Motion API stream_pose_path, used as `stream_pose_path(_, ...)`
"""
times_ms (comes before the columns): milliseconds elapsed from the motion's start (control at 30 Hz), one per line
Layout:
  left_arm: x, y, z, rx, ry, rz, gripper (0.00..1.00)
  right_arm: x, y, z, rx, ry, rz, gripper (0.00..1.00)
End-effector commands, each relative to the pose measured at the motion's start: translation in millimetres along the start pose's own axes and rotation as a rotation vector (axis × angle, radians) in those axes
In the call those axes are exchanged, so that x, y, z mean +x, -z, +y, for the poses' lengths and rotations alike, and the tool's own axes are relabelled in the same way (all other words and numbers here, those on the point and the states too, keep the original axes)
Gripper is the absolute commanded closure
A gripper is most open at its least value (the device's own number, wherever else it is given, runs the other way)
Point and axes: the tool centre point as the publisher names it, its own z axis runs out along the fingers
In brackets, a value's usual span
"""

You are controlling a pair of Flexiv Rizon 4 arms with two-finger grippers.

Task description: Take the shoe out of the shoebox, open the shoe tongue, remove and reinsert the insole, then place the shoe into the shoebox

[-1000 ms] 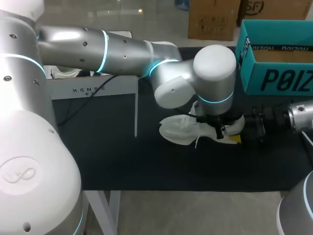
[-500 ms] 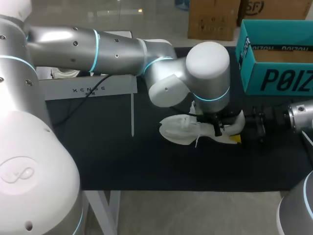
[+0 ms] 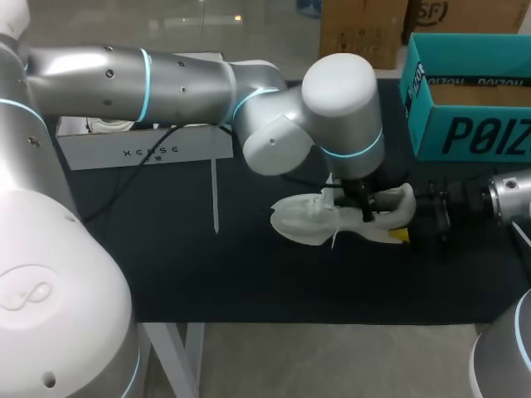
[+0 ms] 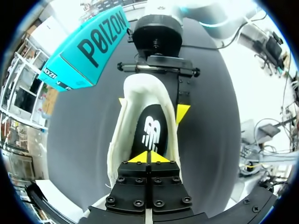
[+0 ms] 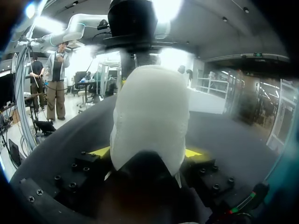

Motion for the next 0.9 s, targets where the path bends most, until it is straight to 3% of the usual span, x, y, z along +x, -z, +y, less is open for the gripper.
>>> stream_pose_path(33,-0.2,11,4,0.008,-0.002,-0.004,1.00,-1.6,-2,-3.9,0.002,0.000,-0.001,1.00)
stream_pose_path(333,-1.4,17,-1,-0.001,-0.023,0.015,1.00,-1.6,-2,-3.9,0.002,0.000,-0.001,1.00)
stream_pose_path(900,-1.1,-7,-14,-0.104,-0.140,0.056,1.00,-1.6,-2,-3.9,0.002,0.000,-0.001,1.00)
